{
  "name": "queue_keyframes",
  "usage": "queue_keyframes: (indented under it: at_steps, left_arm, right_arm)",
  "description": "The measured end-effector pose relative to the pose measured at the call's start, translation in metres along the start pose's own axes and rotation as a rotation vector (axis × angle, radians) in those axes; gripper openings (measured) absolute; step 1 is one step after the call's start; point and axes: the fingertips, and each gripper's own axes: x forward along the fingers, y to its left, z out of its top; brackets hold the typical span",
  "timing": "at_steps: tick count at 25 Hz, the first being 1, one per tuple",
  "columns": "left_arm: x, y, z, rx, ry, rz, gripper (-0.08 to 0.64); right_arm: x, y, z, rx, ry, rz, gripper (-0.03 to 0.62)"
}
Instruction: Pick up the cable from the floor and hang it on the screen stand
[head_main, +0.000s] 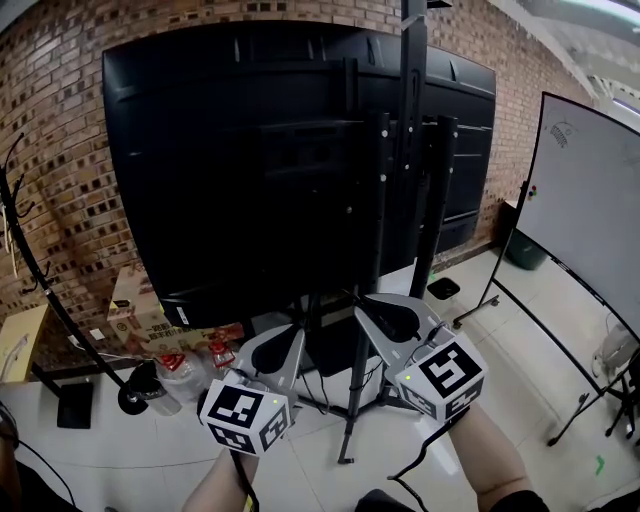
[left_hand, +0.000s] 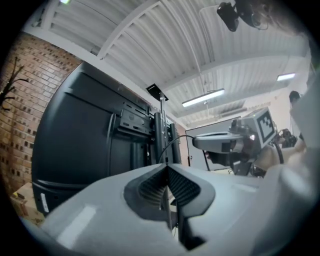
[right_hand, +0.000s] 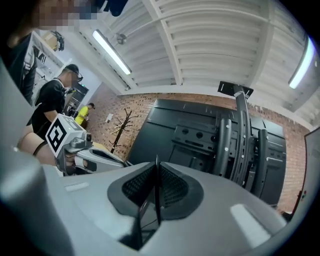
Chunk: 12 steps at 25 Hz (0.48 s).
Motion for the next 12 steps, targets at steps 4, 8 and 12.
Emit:
queue_keyframes:
  at_steps: [4,8,12]
  left_arm:
    - [0.018,0.009,0.009,-0.065,-0.032,0.009,0.005]
    - [0.046,0.014,0.020,-0.047,-0.053,0.041,0.005]
    - [0.075,0.013,0.035,-0.012,-0.062,0.039,0.005]
  right_arm:
    - [0.013,-0.022,0.002,0.021,-0.033,-0.010,0.031]
    - [0.029,-0.048,0.008,0.011,-0.084,-0.020,0.031]
    - [0.043,-0.072,0.015,-0.011,-0.119,-0.002,0.031]
